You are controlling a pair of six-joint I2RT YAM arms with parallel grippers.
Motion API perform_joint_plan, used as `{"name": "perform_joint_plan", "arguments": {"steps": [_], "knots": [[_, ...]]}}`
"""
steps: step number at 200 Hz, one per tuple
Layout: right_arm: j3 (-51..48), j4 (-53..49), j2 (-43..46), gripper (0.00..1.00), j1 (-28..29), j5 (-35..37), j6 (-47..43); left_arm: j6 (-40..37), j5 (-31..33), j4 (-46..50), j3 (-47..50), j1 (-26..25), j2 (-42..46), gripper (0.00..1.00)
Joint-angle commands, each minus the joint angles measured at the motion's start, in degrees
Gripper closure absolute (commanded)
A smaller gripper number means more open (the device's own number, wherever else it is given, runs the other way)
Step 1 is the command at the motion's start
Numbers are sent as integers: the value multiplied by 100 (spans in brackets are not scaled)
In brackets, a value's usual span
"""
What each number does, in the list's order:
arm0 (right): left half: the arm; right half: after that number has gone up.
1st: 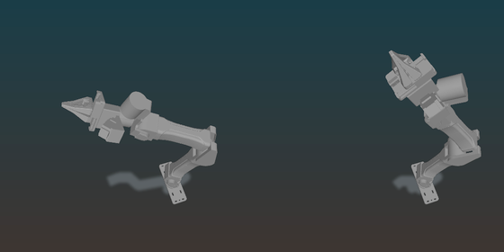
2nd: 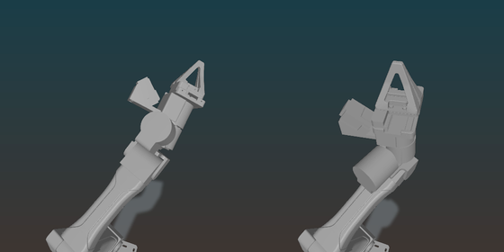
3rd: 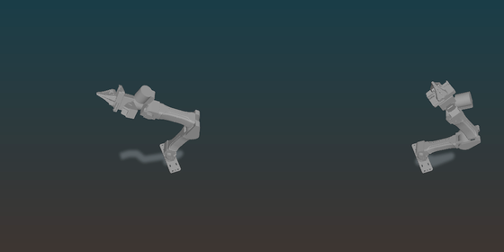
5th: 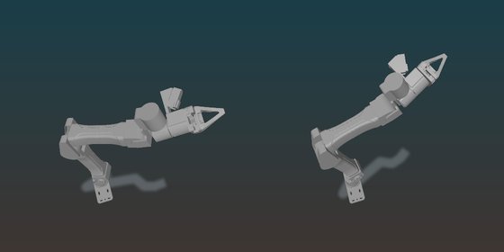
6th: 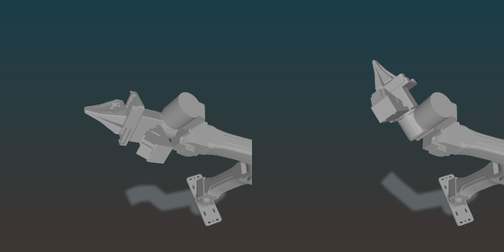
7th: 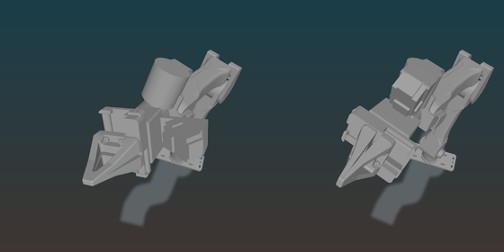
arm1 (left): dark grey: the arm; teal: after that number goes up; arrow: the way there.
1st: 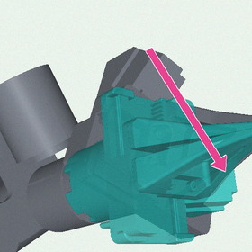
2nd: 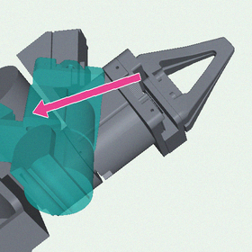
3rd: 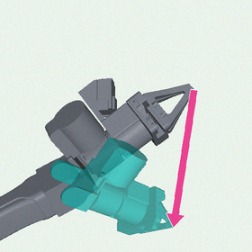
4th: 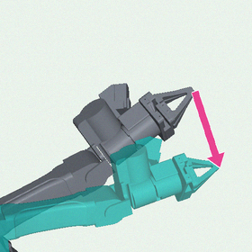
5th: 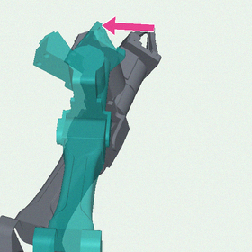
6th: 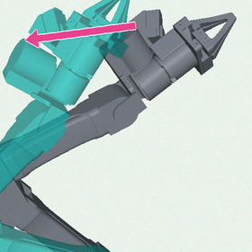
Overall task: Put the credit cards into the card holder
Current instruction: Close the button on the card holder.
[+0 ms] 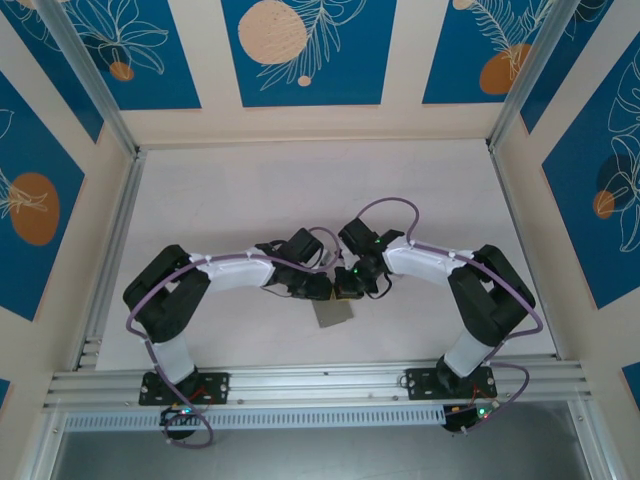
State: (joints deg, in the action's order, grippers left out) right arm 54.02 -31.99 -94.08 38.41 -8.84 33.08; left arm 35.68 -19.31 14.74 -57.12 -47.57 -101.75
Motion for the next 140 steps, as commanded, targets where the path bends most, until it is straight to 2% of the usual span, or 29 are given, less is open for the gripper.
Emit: {"name": "perform_joint_plan", "arguments": {"steps": [1,64,140], "knots": [[-156,601,-194,100,62,-658,161,19,-28,30,206,-130,-345,78],[-628,997,195,100,-432,-1623,140,27,-20,-3,219,-132,-354,79],[-784,1403,-136,100,-890,-2707,136,79,-24,-189,273,-138,-345,79]]}}
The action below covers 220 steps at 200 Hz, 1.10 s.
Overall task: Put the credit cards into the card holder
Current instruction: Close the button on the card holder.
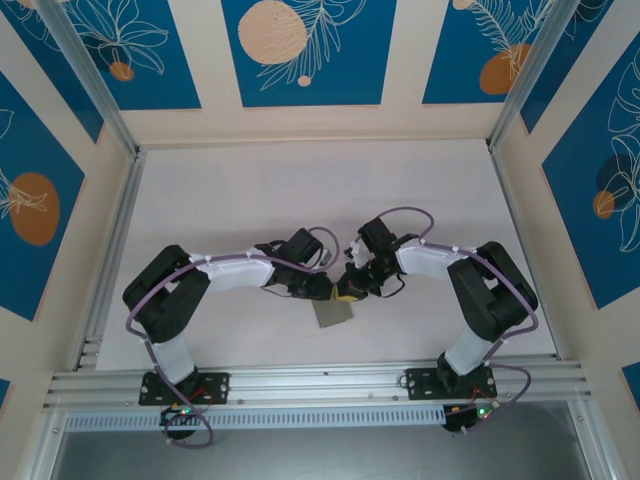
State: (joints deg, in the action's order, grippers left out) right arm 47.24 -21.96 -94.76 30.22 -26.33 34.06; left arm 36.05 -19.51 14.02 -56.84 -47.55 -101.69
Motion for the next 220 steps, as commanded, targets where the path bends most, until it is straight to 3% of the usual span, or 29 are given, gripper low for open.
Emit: {"name": "perform_joint_plan", "arguments": {"steps": [1,73,220], "knots": [[-113,406,-68,100,-74,-969,38,42,-11,-118,249,-145,-352,78],[-383,651,-63,100,-437,-1654,149,7,-19,-194,261,-146,-338,79],[-560,561,-513,100,-358,-1482,-76,25,-91,-299,191,-149,-457,79]]}}
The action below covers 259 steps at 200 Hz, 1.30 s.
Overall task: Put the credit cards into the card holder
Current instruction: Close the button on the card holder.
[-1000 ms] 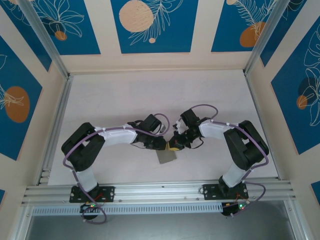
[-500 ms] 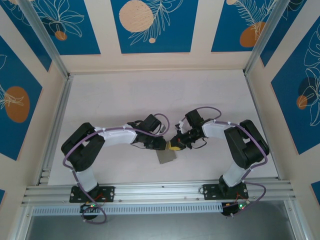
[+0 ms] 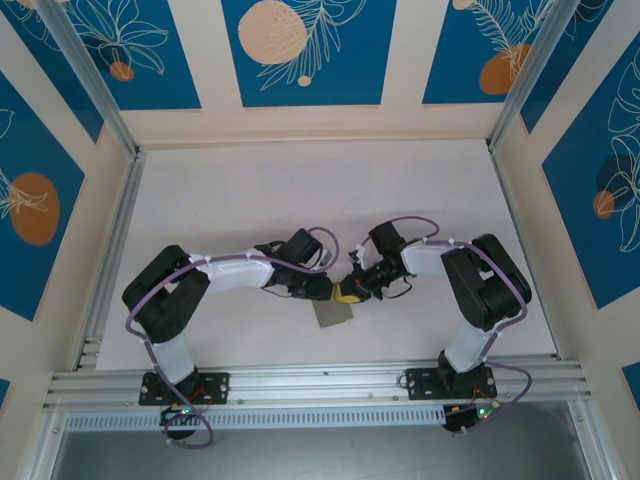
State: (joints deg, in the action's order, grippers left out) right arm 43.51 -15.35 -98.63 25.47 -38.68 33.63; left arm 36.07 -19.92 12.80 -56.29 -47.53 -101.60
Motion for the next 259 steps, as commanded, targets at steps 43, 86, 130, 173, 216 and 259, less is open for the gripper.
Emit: {"name": "perform_joint_plan", "arguments": {"steps": [43,86,130,173,216,259], "knots": [[-345,-145,-109,100,227,126,99,22,-49,-171,118,-160,-475,79],[-270,-680,-141,100,390,1016,269,15,-36,-148,110,-160,-473,79],[-132,-1230,-12,100,711,2039,514,-25,88,-33,66,-163,-402,79],[-125,-1282,108,100,1117,2079,689,-65,189,77,-22,-160,-403,79],[-133,-1349,14,100,1078,1796,564,-66,195,40,-47,-166,-475,79],[-11,-1701,113,100,1118,1782,461,-70,259,-12,-22,-160,-507,79]]}}
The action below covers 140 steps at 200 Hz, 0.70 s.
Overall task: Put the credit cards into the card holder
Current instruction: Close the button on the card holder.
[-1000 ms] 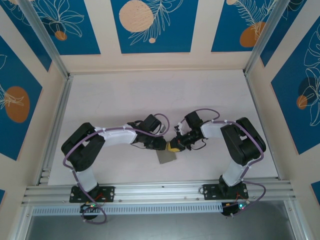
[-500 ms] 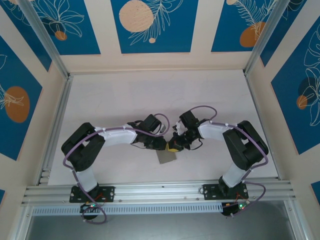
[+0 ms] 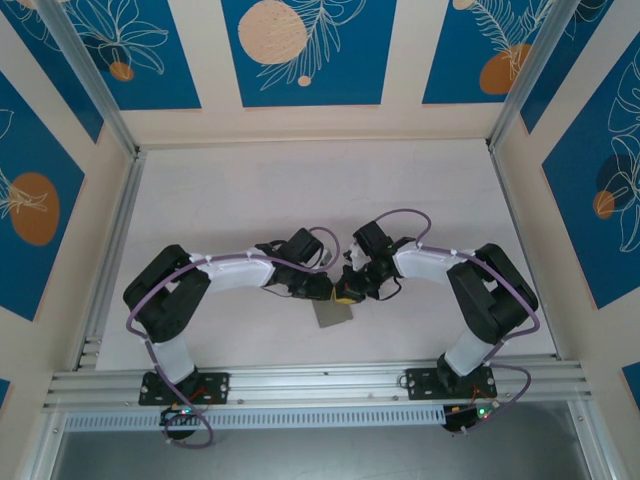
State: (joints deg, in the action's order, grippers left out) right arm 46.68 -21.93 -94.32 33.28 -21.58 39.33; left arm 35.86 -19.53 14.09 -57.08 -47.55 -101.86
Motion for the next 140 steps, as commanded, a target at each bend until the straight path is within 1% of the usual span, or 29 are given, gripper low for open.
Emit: {"name": "perform_joint_plan", "arguments": {"steps": [1,17,40,62,79,103,124,140], "knots": [[-327,-1051,-312,100,337,74,-110,-46,212,-137,56,-163,-478,79],[-314,-1151,-189,100,329,64,-127,-44,195,-186,74,-158,-503,79],[-350,-958,16,100,276,-277,-67,-51,169,-231,76,-159,-543,79],[-334,-784,-41,100,224,-668,-23,-52,160,-274,81,-158,-552,79],[-342,-830,-84,100,206,-755,-46,-46,152,-317,83,-159,-554,79],[-237,-1160,-231,100,197,-491,-175,-39,125,-417,109,-158,-549,79],[-235,-1048,-414,100,197,-391,-113,-27,91,-486,157,-158,-538,79],[-212,-1037,-551,100,188,-186,-30,-29,64,-520,196,-159,-533,79]]}}
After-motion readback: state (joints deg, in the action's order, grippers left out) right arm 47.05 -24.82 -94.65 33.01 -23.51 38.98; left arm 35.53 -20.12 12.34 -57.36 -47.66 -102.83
